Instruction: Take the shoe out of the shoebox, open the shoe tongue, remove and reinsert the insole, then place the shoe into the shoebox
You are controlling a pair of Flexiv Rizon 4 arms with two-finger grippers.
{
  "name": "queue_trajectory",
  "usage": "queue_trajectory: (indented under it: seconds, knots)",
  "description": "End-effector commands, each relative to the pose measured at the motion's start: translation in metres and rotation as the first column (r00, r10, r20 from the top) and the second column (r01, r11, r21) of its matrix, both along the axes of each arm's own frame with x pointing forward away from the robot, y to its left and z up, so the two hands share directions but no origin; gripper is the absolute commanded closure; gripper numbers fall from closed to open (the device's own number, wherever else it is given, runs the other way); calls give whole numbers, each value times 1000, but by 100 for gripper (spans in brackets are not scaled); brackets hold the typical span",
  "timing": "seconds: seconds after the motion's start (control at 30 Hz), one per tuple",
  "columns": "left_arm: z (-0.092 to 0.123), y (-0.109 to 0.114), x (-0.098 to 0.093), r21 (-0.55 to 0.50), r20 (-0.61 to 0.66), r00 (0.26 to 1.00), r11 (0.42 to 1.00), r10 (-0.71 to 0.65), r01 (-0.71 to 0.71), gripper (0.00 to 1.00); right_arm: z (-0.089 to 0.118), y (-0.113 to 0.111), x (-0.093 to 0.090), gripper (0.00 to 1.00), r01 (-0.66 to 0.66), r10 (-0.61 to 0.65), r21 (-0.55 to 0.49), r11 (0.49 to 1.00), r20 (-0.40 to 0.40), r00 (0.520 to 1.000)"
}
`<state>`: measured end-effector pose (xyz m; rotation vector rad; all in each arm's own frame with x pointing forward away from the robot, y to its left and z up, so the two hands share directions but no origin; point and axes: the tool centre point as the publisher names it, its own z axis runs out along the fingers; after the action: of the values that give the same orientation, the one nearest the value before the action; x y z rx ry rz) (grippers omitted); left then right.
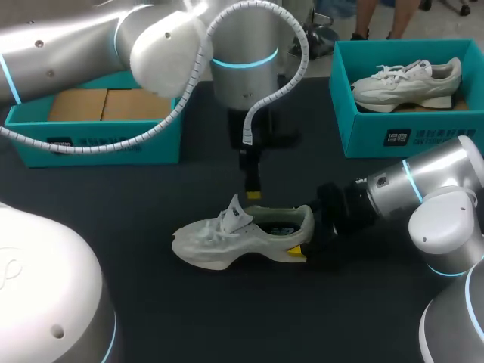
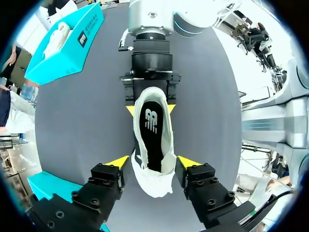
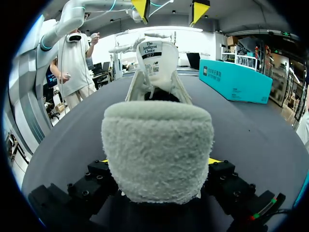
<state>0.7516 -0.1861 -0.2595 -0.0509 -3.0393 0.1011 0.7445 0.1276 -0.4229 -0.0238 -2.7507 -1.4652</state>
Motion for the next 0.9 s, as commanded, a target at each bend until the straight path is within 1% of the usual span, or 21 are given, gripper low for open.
queue_trajectory:
  seconds: [0.03, 0.07, 0.67, 0.9]
  knots:
    - [-9, -11, -5, 0, -2, 1000, 1000, -13, 13, 100, -2, 3, 0, 100, 1, -1, -5, 1000, 0, 1000]
    - [-11, -13, -6, 0, -11, 1000, 1000, -9, 9, 100, -2, 3, 0, 100, 1, -1, -5, 1000, 0, 1000]
    - [-11, -13, -6, 0, -11, 1000, 1000, -9, 9, 100, -2, 3, 0, 100, 1, -1, -5, 1000, 0, 1000]
    - [-38, -26, -15, -23, -36, 996, 997, -78, 77, 100, -2, 3, 0, 100, 1, -1, -5, 1000, 0, 1000]
